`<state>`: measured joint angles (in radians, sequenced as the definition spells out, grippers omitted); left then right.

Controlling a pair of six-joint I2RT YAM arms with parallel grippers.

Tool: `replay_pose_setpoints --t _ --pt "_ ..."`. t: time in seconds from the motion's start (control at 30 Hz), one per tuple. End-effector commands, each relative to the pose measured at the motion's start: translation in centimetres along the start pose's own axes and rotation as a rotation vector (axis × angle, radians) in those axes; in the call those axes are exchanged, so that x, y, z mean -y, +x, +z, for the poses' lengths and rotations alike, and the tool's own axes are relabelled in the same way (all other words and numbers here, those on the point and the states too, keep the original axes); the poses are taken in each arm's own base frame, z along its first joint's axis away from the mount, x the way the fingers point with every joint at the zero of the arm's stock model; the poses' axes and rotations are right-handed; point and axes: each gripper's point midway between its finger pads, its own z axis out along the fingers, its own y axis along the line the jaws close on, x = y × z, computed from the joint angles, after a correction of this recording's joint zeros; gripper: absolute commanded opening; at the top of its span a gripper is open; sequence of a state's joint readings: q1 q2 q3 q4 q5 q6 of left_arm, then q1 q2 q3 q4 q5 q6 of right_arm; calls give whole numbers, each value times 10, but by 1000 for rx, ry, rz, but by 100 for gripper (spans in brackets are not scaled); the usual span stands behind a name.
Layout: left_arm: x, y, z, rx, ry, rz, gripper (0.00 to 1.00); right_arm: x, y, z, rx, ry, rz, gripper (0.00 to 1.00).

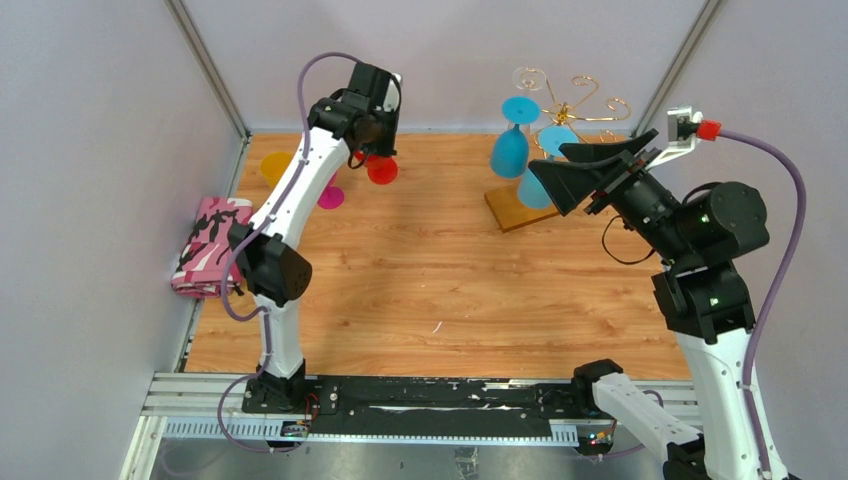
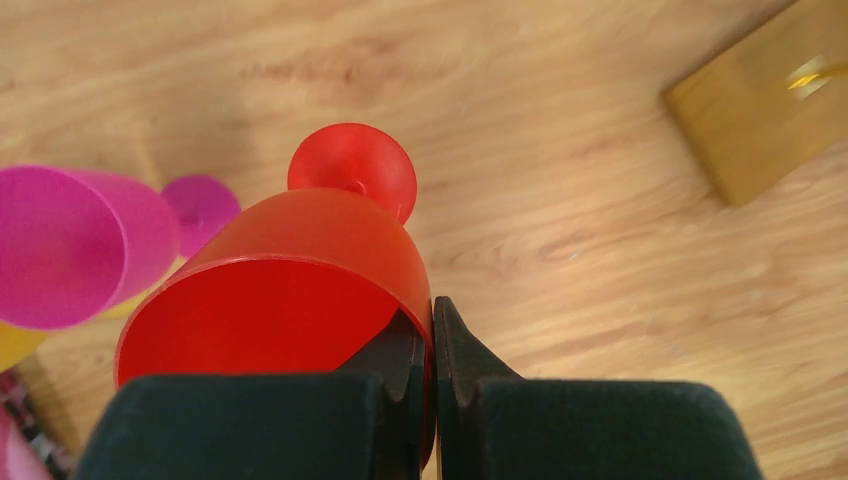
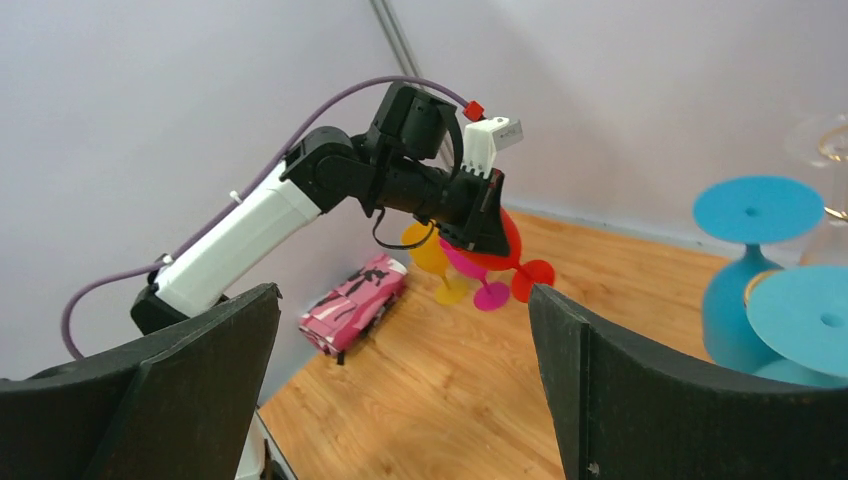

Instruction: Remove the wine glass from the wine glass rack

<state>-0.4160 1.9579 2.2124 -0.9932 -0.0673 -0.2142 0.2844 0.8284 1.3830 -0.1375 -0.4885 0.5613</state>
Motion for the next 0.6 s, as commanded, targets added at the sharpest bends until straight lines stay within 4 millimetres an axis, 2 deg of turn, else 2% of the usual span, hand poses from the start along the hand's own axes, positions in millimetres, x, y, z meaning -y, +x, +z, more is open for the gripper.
replay_pose_setpoints --t 0.0,0.1,0.3,0.43,0.57 --pt "-19 21 -6 -110 -83 126 0 30 19 0 -63 118 -21 100" --pt "-22 35 18 -164 -98 145 0 35 25 3 -80 126 -12 100" --pt "-29 45 60 -221 -113 152 0 40 29 4 -84 135 -18 99" --pt "-33 54 85 -255 -78 128 0 44 29 4 -81 151 -29 99" --pt "-46 67 103 -302 -73 90 0 50 32 5 -83 169 -38 99"
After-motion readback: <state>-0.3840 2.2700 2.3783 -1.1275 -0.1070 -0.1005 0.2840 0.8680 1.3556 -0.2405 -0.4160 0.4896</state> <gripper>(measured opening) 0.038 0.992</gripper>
